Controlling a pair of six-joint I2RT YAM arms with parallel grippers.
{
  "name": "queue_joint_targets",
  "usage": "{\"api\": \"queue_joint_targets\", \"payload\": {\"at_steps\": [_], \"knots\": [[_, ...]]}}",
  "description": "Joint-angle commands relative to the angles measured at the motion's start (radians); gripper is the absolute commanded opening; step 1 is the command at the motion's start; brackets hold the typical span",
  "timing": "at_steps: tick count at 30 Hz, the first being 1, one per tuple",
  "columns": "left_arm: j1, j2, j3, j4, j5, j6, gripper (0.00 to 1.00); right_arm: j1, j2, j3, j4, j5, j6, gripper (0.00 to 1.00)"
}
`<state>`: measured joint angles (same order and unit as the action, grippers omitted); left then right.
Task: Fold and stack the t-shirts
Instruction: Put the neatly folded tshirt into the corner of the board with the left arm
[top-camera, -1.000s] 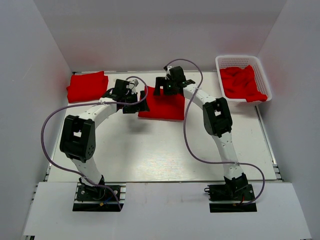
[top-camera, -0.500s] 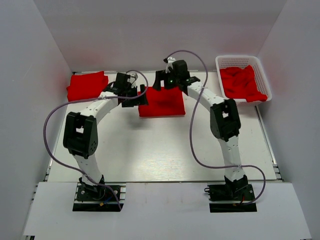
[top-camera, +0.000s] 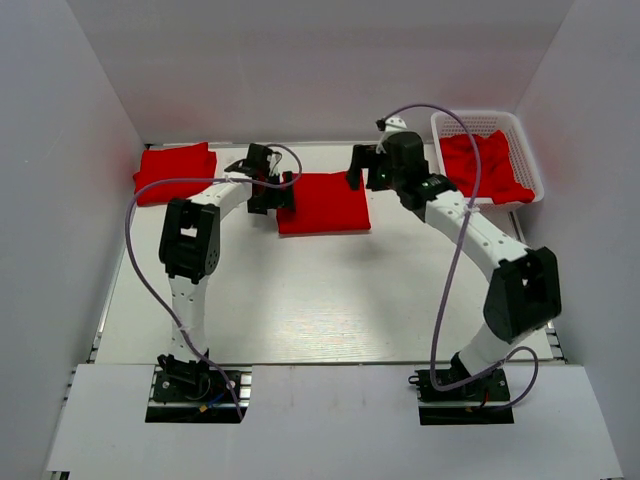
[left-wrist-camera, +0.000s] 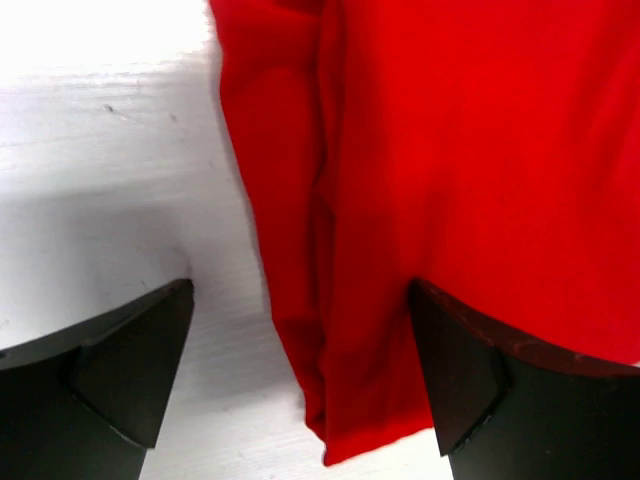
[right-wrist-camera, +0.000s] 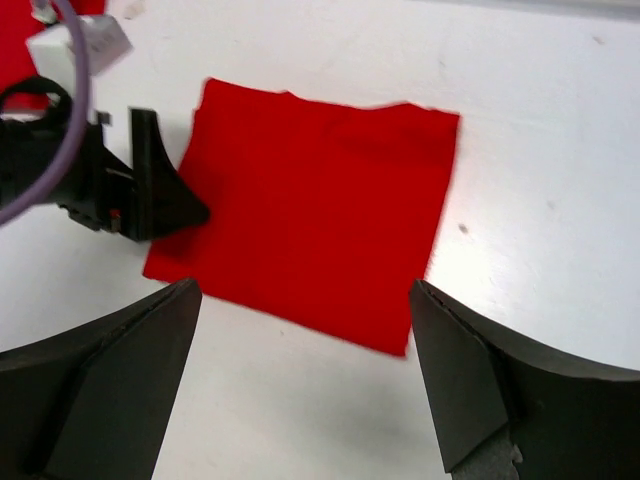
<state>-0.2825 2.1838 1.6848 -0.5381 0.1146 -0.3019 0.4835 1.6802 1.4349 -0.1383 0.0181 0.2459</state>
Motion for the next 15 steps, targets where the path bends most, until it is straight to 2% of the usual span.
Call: {"api": "queue_joint_targets", "payload": {"at_steps": [1,3,7,8,13,15], "knots": [[0.005,0.001,0.056,0.024,0.011,0.004,1.0,-0.006,-0.117,-0.086,0.002,0.135,0.035,0.9],[0.005,0.016,0.046,0.055,0.011,0.004,1.0,-0.006,-0.181,-0.143,-0.007,0.206,0.059,0.9],[-0.014,0.036,0.026,0.105,0.034,0.029,1.0,-0.01,-0.255,-0.221,0.011,0.253,0.075,0.9],[-0.014,0.036,0.015,0.115,0.045,0.04,0.96,-0.013,-0.261,-0.232,0.005,0.259,0.076,0.9],[-0.014,0.059,-0.008,0.136,0.103,0.04,0.9,-0.014,-0.275,-0.238,-0.014,0.296,0.076,0.9],[-0.023,0.059,-0.048,0.199,0.152,0.05,0.84,-0.019,-0.261,-0.235,-0.033,0.309,0.093,0.9]]}}
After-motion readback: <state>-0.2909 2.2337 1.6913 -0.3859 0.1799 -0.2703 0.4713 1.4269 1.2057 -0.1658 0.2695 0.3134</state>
